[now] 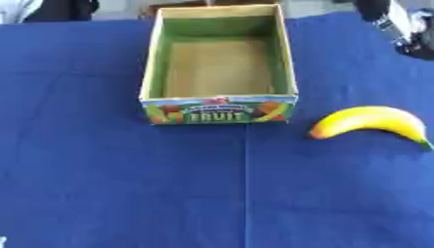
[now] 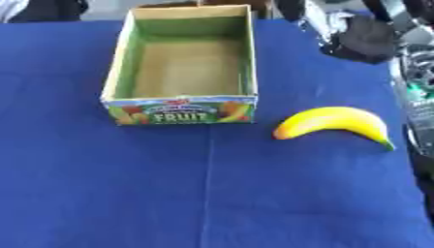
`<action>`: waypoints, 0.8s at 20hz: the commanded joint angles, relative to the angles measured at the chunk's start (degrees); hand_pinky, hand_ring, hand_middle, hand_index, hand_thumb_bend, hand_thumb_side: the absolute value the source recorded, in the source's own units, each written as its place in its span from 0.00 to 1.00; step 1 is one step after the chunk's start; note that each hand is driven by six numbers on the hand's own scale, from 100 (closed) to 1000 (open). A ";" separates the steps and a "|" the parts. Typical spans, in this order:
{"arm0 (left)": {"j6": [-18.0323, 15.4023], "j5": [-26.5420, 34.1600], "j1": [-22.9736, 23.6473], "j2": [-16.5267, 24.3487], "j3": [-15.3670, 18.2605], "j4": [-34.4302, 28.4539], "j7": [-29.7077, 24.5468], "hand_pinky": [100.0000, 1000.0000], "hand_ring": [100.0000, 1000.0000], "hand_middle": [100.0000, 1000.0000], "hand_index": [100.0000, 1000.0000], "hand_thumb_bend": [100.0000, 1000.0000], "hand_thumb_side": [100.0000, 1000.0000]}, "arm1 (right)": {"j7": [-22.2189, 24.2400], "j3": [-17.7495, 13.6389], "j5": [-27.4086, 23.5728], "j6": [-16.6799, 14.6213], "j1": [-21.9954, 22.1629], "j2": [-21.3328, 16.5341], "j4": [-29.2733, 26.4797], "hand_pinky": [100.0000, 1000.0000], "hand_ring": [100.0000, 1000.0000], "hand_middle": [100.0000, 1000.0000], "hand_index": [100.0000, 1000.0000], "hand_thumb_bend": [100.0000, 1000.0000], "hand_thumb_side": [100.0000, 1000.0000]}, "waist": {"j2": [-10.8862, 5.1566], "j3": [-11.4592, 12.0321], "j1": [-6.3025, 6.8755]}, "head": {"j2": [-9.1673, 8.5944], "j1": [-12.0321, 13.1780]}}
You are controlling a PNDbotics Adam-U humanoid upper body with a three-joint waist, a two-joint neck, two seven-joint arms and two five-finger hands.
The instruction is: Pick up objects on the table and place them in the box.
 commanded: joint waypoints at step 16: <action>0.09 0.03 0.01 0.77 0.08 -1.12 -0.08 0.68 0.72 0.77 0.92 0.00 0.93 | 7.40 -0.38 1.19 -0.41 1.42 -7.76 4.70 0.69 0.83 0.57 0.82 0.54 1.00 | -14.17 -0.50 -0.47 | -0.89 0.36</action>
